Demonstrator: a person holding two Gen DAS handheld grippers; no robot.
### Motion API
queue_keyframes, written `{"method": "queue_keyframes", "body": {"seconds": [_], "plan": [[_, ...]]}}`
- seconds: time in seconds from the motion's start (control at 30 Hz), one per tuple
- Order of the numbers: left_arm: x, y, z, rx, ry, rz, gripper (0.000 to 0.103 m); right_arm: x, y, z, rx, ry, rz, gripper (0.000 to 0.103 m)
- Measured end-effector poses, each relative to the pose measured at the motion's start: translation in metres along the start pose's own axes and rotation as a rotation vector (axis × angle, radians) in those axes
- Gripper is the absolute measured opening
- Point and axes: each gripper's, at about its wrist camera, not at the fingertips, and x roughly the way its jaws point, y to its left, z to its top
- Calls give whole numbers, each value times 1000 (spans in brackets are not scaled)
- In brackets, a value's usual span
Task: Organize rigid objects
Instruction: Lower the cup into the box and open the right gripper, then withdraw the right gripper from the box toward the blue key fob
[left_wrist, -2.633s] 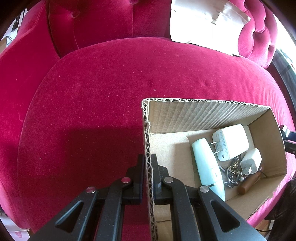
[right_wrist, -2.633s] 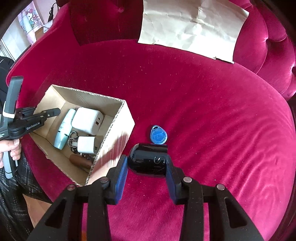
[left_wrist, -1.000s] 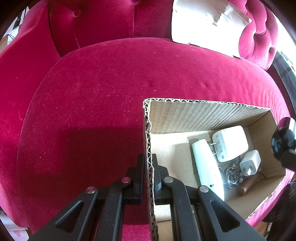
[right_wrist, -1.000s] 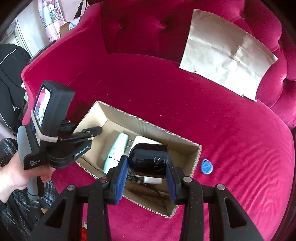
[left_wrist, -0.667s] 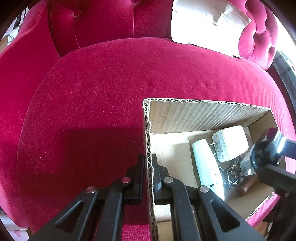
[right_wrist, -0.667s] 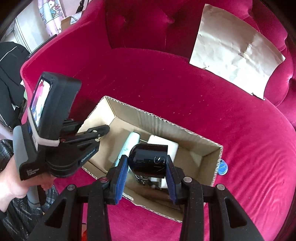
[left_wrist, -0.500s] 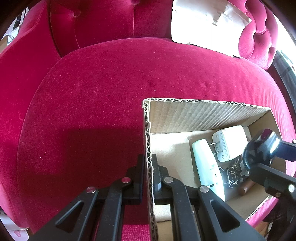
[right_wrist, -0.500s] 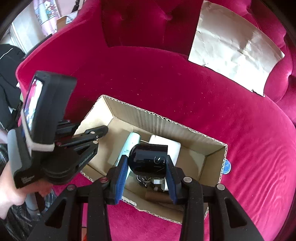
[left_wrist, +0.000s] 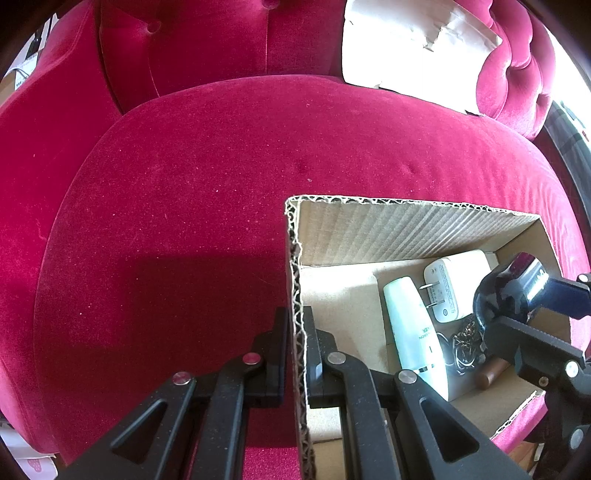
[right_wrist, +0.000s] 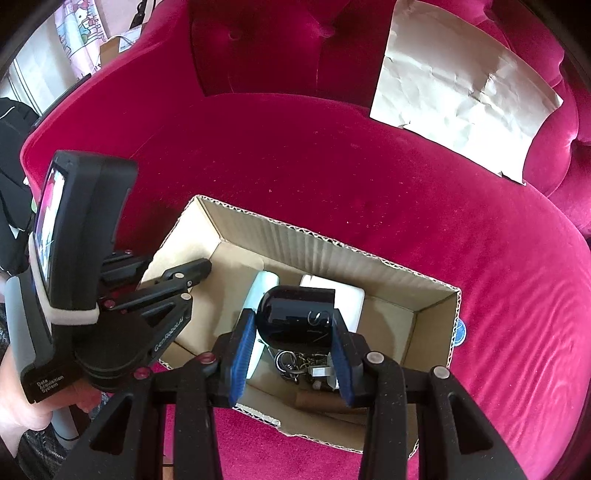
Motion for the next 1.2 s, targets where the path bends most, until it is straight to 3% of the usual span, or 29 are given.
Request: {"method": "queue_keyframes", "body": {"seconds": [0.13, 0.2, 0.37, 1.2], "plan": [[0, 0, 0, 0, 0, 1, 6, -5, -1, 1, 2, -20, -16, 59], [0, 0, 0, 1, -1, 1, 6, -7, -2, 3, 4, -28, -35, 74], [0, 0, -1, 2, -1, 1, 6, -13, -8, 3, 3, -57, -88, 99], [0, -4, 1, 6, 0, 9, 6, -30, -36, -2, 55, -81, -79, 102]]}}
